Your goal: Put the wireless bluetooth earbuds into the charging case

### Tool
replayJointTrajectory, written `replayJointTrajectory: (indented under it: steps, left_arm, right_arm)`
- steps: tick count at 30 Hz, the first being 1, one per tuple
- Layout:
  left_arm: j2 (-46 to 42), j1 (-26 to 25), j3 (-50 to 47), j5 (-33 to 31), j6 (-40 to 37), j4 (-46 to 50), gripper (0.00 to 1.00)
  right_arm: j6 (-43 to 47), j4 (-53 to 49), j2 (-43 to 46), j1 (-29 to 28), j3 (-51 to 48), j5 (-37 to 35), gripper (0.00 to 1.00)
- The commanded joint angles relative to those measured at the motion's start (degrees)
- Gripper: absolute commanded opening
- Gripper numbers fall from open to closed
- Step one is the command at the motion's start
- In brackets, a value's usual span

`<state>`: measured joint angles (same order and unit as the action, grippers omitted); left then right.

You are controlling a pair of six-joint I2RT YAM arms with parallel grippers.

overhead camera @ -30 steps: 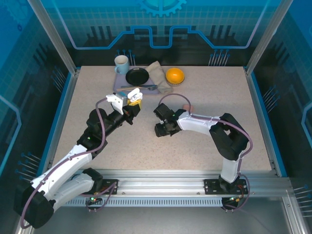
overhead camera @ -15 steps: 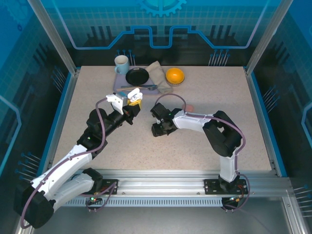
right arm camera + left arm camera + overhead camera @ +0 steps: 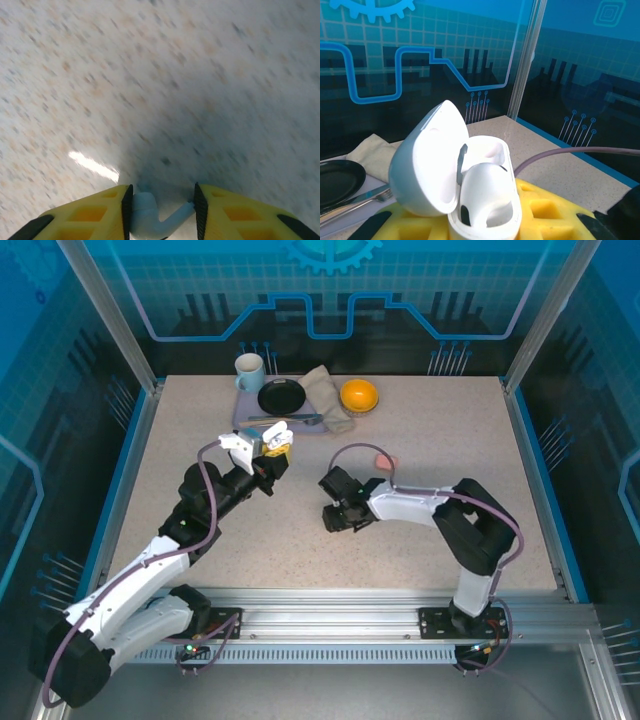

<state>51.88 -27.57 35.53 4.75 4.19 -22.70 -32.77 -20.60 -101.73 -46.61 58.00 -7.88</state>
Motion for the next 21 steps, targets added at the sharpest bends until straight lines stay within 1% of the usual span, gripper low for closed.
replayJointTrajectory:
  steps: [1, 2, 5, 7, 8, 14, 18, 21]
  left_arm:
    - [0.3, 0.5, 1.9, 0.2, -0.3, -2.2, 0.00]
    - [0.4, 0.5, 1.8, 0.3, -0.2, -2.5, 0.00]
    - [0.7, 0.5, 1.7, 0.4, -0.1, -2.6, 0.00]
    - [0.8, 0.4, 1.6, 0.4, -0.1, -2.8, 0.00]
    - [0.8, 0.4, 1.4, 0.4, -0.1, -3.0, 0.00]
    - [0.8, 0.5, 1.3, 0.3, 0.2, -3.1, 0.00]
    - [0.7, 0.4, 1.1, 0.4, 0.4, -3.4, 0.00]
    - [0.8, 0.4, 1.1, 0.4, 0.6, -3.6, 0.00]
  right_arm:
    - [-6.2, -2.8, 4.6, -0.4, -6.7, -3.7, 0.37]
    - [-7.6, -2.4, 6.7, -0.5, -8.9, -4.1, 0.38]
    - [-12.6, -1.4, 12.7, -0.3, -13.7, -5.4, 0.44]
    - [-15.4, -0.2, 16.0, 0.0, -15.6, -5.5, 0.52]
    - [-16.4, 0.1, 17.5, 0.2, -16.1, -5.4, 0.53]
    - [-17.9, -2.3, 19.7, 0.4, -13.7, -4.4, 0.54]
    - [-19.7, -4.0, 18.9, 0.4, -12.8, -3.0, 0.54]
    - [-22.7, -5.8, 17.5, 0.3, -12.6, -2.7, 0.53]
